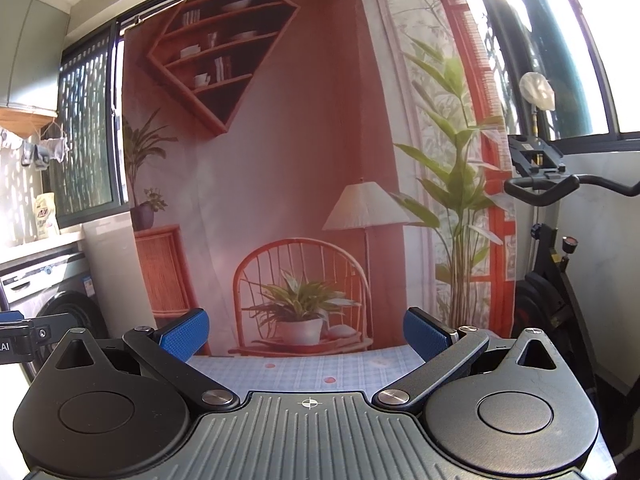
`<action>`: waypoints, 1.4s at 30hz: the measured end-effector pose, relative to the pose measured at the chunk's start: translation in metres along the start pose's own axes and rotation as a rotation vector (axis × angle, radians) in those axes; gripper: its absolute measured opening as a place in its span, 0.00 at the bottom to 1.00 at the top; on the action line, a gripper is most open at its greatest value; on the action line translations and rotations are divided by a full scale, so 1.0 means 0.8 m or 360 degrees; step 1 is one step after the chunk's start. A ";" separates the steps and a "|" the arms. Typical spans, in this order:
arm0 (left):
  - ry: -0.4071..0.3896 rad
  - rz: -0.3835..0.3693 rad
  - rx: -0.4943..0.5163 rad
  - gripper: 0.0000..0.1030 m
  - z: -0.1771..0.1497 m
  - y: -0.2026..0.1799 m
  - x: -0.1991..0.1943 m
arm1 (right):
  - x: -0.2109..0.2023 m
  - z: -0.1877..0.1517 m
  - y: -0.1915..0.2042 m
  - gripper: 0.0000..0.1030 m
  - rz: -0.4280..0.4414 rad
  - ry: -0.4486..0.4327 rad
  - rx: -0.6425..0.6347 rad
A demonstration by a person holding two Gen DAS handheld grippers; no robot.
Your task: Organize plates and bowls
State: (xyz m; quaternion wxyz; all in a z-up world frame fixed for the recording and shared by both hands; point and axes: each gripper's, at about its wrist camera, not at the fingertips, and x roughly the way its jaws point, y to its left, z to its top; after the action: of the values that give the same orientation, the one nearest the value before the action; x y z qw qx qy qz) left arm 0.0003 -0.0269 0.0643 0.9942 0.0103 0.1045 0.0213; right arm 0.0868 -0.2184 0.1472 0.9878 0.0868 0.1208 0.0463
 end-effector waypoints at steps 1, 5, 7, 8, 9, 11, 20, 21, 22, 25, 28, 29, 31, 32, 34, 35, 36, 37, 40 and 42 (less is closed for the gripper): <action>0.0007 0.0000 0.0000 0.96 0.000 0.000 0.000 | 0.000 0.000 0.000 1.00 0.0000 0.0003 0.0002; 0.0012 0.0006 -0.0012 0.96 0.000 0.002 -0.001 | 0.000 0.000 0.001 1.00 0.0005 0.0000 0.0000; 0.0009 0.0002 -0.0013 0.96 0.001 0.003 -0.002 | -0.001 0.001 0.000 1.00 0.0006 -0.0002 -0.0003; 0.0009 0.0002 -0.0011 0.96 0.001 0.003 -0.002 | -0.001 0.000 0.001 1.00 0.0005 -0.0003 -0.0003; 0.0009 0.0006 -0.0009 0.96 0.001 0.002 -0.001 | -0.001 0.000 0.000 1.00 0.0005 -0.0003 -0.0003; 0.0012 0.0007 -0.0007 0.96 0.001 0.001 -0.001 | -0.001 0.001 0.001 1.00 0.0001 -0.0003 -0.0002; 0.0017 0.0007 -0.0009 0.96 0.003 0.000 -0.001 | -0.003 0.003 -0.003 1.00 -0.0007 -0.0010 0.0008; 0.0019 0.0005 -0.0009 0.96 0.003 0.000 -0.001 | -0.003 0.002 -0.002 1.00 -0.0008 -0.0011 0.0007; 0.0019 0.0003 -0.0007 0.96 0.002 -0.001 -0.001 | -0.003 0.002 -0.002 1.00 -0.0007 -0.0010 0.0007; 0.0019 0.0001 -0.0004 0.96 0.002 -0.001 -0.002 | -0.003 0.003 -0.002 1.00 -0.0008 -0.0012 0.0007; 0.0017 0.0002 -0.0009 0.96 0.002 0.000 -0.002 | -0.003 0.003 -0.002 1.00 -0.0005 -0.0014 0.0006; 0.0017 0.0001 -0.0011 0.96 0.002 0.000 -0.002 | -0.003 0.003 -0.002 1.00 -0.0004 -0.0014 0.0006; 0.0016 -0.0001 -0.0011 0.96 0.002 0.000 -0.001 | -0.002 0.003 -0.003 1.00 -0.0002 -0.0011 0.0005; 0.0016 -0.0002 -0.0010 0.96 0.002 0.000 -0.001 | -0.002 0.002 -0.003 1.00 -0.0002 -0.0011 0.0006; 0.0019 -0.0004 -0.0005 0.96 0.001 0.000 -0.001 | -0.002 0.003 -0.003 1.00 -0.0002 -0.0012 0.0007; 0.0019 -0.0006 -0.0004 0.96 0.001 -0.001 0.000 | -0.002 0.002 -0.003 1.00 -0.0002 -0.0012 0.0007; 0.0019 -0.0009 -0.0003 0.96 0.001 0.000 0.000 | -0.002 0.002 -0.003 1.00 -0.0003 -0.0013 0.0006; 0.0021 -0.0012 -0.0003 0.96 0.001 0.000 0.000 | -0.002 0.003 -0.004 1.00 -0.0001 -0.0012 0.0006; 0.0020 -0.0015 -0.0005 0.96 0.002 0.001 0.001 | -0.002 0.002 -0.004 1.00 -0.0001 -0.0012 0.0006; 0.0020 -0.0014 -0.0007 0.96 0.001 0.002 0.002 | -0.002 0.001 -0.004 1.00 -0.0001 -0.0012 0.0005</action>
State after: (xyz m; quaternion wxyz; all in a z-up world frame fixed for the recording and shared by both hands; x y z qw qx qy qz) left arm 0.0023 -0.0250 0.0650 0.9937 0.0076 0.1107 0.0171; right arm 0.0858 -0.2215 0.1481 0.9881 0.0886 0.1173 0.0457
